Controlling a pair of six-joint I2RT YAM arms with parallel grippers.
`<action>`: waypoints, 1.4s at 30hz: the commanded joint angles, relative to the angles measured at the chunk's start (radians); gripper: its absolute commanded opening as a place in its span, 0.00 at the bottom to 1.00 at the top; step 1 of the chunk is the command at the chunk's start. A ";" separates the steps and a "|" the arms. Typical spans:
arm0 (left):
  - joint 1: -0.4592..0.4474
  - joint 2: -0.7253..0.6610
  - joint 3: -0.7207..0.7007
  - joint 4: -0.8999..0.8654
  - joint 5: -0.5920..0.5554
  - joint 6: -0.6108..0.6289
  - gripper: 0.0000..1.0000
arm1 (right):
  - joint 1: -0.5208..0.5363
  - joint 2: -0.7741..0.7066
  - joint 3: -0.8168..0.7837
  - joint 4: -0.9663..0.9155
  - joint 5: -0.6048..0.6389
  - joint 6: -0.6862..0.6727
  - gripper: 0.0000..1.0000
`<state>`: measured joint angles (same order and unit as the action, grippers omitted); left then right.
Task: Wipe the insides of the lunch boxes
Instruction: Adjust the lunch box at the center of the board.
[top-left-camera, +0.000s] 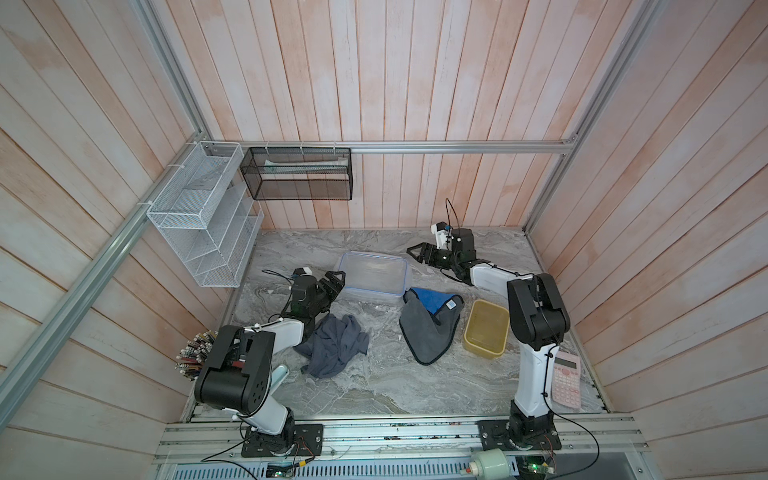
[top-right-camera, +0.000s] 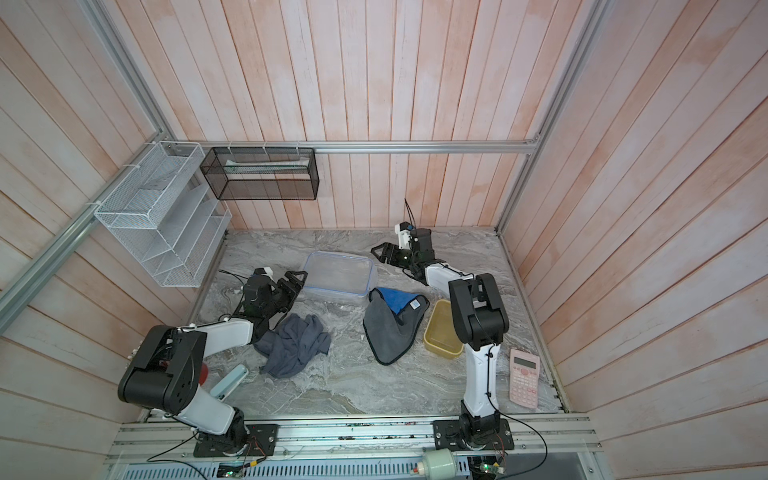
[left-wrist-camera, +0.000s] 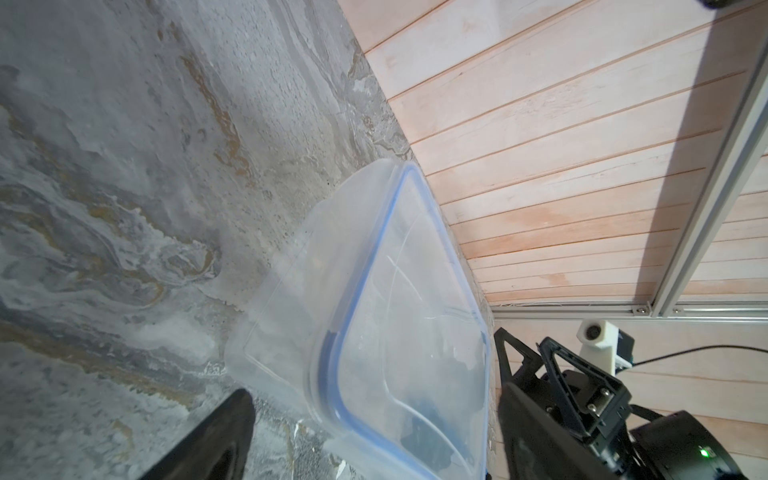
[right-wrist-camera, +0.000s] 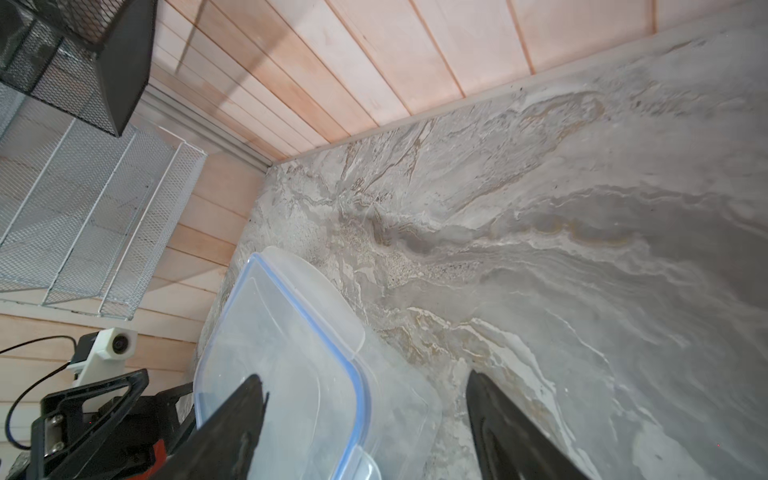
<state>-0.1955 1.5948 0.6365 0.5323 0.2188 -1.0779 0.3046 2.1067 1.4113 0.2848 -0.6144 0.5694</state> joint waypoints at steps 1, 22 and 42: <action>-0.008 0.028 0.001 -0.018 -0.015 -0.022 0.92 | 0.010 0.037 0.040 -0.030 -0.065 0.017 0.78; -0.009 0.138 0.120 -0.059 0.069 -0.019 0.92 | 0.102 0.052 0.029 0.063 -0.120 0.147 0.66; 0.160 0.143 0.200 -0.200 0.279 0.218 0.92 | 0.227 -0.213 -0.398 0.251 -0.070 0.341 0.64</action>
<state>-0.0578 1.7290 0.7879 0.3840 0.4236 -0.9592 0.5419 1.9331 1.0653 0.4572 -0.6926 0.8490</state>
